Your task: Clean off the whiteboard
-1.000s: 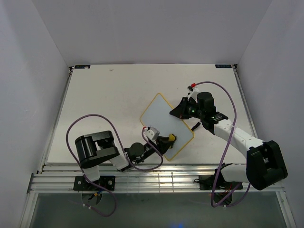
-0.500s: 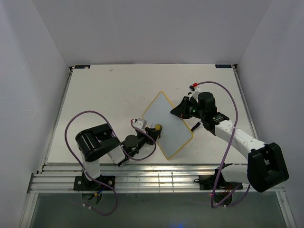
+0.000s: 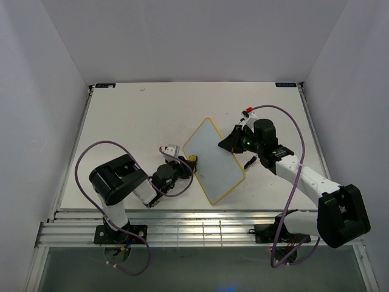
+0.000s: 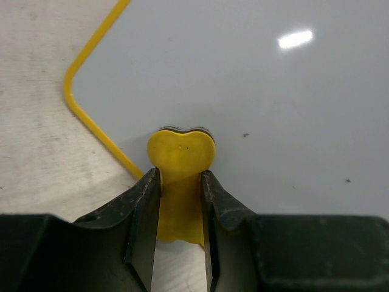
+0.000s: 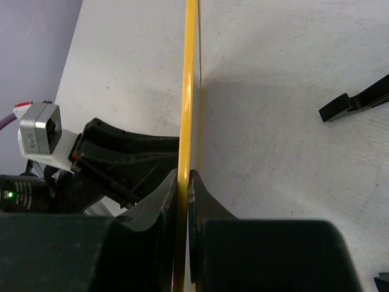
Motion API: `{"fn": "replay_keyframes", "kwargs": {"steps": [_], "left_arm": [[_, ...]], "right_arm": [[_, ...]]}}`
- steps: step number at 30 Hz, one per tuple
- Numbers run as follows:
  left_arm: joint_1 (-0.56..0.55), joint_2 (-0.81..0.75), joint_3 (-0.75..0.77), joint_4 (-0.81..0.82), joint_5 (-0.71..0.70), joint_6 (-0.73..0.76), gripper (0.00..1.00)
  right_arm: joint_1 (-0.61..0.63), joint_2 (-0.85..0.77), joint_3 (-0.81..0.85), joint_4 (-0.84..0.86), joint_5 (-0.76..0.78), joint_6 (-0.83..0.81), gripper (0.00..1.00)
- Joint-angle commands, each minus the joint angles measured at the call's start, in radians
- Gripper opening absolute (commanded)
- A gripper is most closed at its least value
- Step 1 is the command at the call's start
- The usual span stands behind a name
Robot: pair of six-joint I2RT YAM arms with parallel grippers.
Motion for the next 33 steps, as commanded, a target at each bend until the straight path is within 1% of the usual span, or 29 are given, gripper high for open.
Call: {"fn": "replay_keyframes", "kwargs": {"steps": [1, 4, 7, 13, 16, 24, 28, 31, 33], "left_arm": [[0.066, -0.003, 0.024, -0.168, 0.047, -0.038, 0.0], [0.11, 0.001, 0.05, -0.22, 0.084, -0.064, 0.0], [0.126, -0.003, 0.081, -0.29, 0.085, -0.078, 0.0], [0.129, -0.029, 0.165, -0.487, 0.021, -0.096, 0.0], [0.127, -0.042, 0.187, -0.533, -0.02, -0.092, 0.0], [0.138, -0.057, 0.228, -0.588, -0.033, -0.073, 0.0], [0.138, -0.048, 0.236, -0.593, 0.012, -0.081, 0.0], [0.135, -0.042, 0.227, -0.591, 0.041, -0.116, 0.0], [0.123, -0.04, 0.219, -0.596, 0.033, -0.119, 0.0]], "right_arm": [[0.042, -0.025, -0.03, -0.072, -0.14, -0.007, 0.08], [0.042, -0.027, -0.029, -0.07, -0.155, -0.007, 0.08], [0.042, -0.028, -0.033, -0.069, -0.16, -0.008, 0.08], [0.042, -0.035, -0.044, -0.058, -0.171, -0.004, 0.08], [0.042, -0.044, -0.045, -0.041, -0.186, 0.005, 0.08], [0.042, -0.064, -0.044, -0.035, -0.2, 0.007, 0.08], [0.042, -0.071, -0.053, -0.031, -0.195, 0.011, 0.08], [0.042, -0.074, -0.062, -0.006, -0.197, 0.027, 0.08], [0.042, -0.073, -0.061, 0.005, -0.194, 0.038, 0.08]]}}
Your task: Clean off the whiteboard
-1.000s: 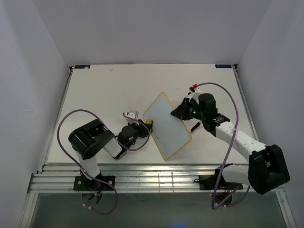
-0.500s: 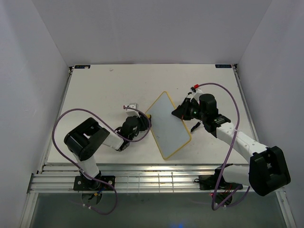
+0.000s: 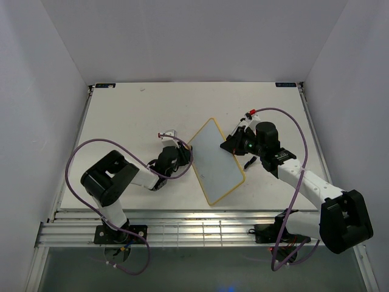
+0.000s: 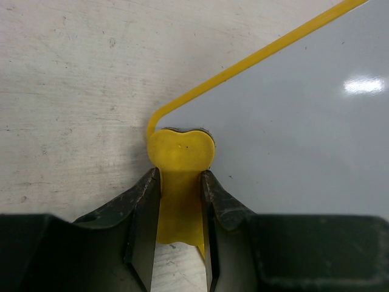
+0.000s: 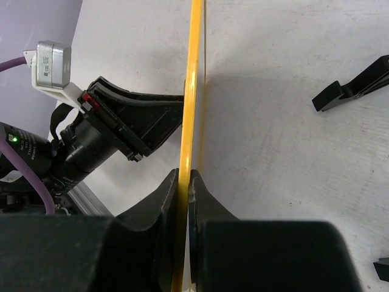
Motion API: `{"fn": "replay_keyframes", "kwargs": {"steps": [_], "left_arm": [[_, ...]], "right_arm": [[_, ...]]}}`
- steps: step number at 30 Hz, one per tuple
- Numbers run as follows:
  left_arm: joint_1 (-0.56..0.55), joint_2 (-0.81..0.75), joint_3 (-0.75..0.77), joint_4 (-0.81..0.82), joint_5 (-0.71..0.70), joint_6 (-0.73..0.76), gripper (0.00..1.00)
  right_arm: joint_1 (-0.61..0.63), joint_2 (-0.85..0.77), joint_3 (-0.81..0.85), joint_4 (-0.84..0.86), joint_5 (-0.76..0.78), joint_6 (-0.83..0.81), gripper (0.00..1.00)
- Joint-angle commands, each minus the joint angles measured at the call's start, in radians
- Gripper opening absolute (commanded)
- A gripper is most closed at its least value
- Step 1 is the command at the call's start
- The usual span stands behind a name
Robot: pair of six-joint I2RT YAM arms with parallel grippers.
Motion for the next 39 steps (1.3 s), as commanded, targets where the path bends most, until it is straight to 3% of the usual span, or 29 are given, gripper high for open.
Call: {"fn": "replay_keyframes", "kwargs": {"steps": [1, 10, 25, 39], "left_arm": [[-0.012, 0.016, -0.01, -0.124, 0.044, -0.027, 0.0], [-0.113, -0.01, 0.054, -0.362, -0.013, -0.145, 0.0], [-0.199, -0.027, 0.086, -0.509, 0.013, -0.256, 0.0], [-0.265, -0.065, 0.074, -0.6, 0.039, -0.336, 0.0]], "right_arm": [[0.043, -0.023, -0.02, 0.003, -0.213, 0.018, 0.08], [0.043, -0.032, -0.021, 0.03, -0.179, 0.055, 0.08], [0.043, -0.098, -0.076, 0.133, -0.05, 0.177, 0.08], [0.043, -0.073, -0.073, 0.179, -0.058, 0.207, 0.08]]}}
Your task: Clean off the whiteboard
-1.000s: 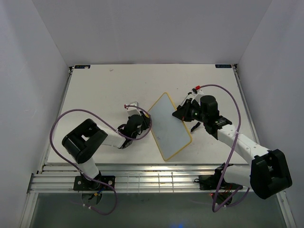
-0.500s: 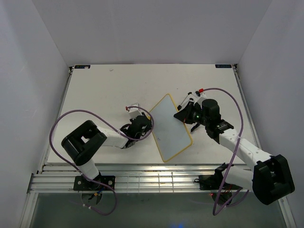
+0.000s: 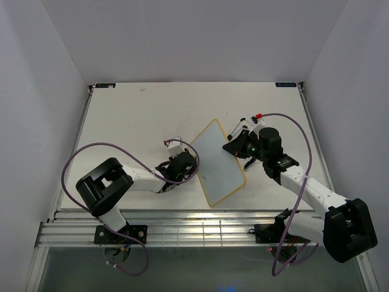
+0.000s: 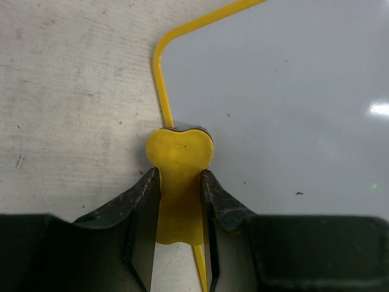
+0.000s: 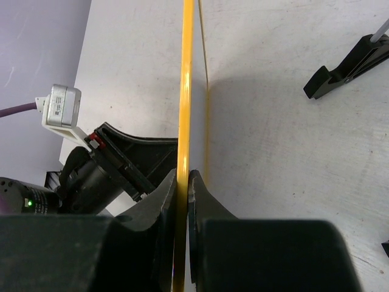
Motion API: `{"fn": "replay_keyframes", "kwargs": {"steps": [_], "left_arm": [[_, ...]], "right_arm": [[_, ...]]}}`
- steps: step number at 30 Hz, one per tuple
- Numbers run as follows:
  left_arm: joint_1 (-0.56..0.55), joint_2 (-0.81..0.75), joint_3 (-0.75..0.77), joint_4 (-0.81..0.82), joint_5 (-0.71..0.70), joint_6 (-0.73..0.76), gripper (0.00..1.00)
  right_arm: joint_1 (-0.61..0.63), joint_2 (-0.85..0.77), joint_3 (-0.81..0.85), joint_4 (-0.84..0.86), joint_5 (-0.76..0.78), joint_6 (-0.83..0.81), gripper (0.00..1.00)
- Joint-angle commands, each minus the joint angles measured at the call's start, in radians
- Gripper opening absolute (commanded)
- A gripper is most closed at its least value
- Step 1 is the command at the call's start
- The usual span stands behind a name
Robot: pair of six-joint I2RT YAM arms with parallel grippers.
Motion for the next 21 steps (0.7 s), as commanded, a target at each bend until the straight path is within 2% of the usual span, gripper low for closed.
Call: {"fn": "replay_keyframes", "kwargs": {"steps": [1, 21], "left_arm": [[-0.085, 0.02, -0.031, -0.142, 0.253, -0.04, 0.0], [-0.232, -0.023, -0.04, -0.161, 0.23, -0.166, 0.0]], "right_arm": [[0.041, 0.008, 0.009, 0.134, -0.122, 0.102, 0.08], [0.041, 0.039, 0.003, 0.161, -0.125, 0.124, 0.08]]}}
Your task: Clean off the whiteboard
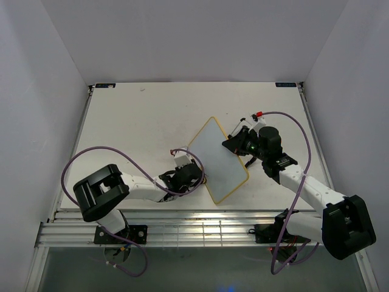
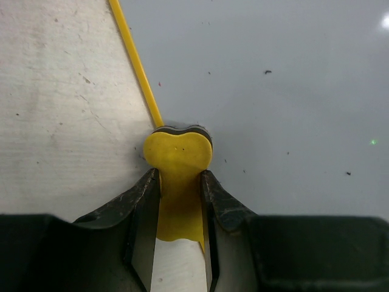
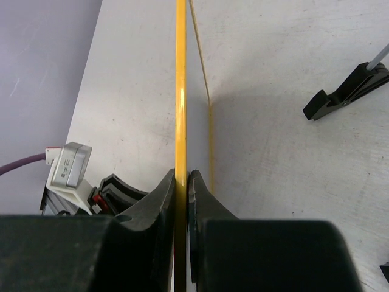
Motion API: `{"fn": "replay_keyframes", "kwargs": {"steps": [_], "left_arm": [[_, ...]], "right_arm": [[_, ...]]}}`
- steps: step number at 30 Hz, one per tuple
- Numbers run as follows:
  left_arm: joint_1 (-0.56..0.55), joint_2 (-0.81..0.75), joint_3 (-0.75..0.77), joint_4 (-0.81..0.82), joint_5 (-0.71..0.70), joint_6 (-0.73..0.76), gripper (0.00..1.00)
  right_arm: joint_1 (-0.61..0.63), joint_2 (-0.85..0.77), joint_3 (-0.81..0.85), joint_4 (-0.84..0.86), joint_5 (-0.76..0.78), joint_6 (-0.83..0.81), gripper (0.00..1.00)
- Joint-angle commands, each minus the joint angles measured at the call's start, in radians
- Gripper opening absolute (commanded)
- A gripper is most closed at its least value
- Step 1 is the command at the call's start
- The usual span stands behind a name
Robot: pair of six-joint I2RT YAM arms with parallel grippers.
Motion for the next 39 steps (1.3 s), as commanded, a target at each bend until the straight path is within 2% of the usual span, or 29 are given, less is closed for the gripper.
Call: {"fn": "replay_keyframes", "kwargs": {"steps": [1, 12, 17, 29, 39], "left_arm": [[-0.088, 0.039, -0.015, -0.078, 0.231, -0.056, 0.0], [-0.134, -0.041, -0.001, -0.074, 0.167, -0.065, 0.0], [-0.134, -0.105, 0.003, -0.074, 0.115, -0.028, 0.0], [-0.131, -0.174, -0.007, -0.005, 0.09, 0.065, 0.0], [0.074, -0.245, -0.116, -0.022, 0.084, 0.09, 0.0]], "right_arm": [[0.042, 0.011, 0.002, 0.089, -0.133, 0.125, 0.08], [0.042, 0.019, -0.047, 0.112, -0.12, 0.133, 0.08], [0.042, 0.014, -0.066, 0.115, -0.119, 0.136, 0.08], [0.042, -0.003, -0.077, 0.113, -0.117, 0.123, 0.08], [0.042, -0.099, -0.072, 0.093, -0.13, 0.116, 0.08]]}}
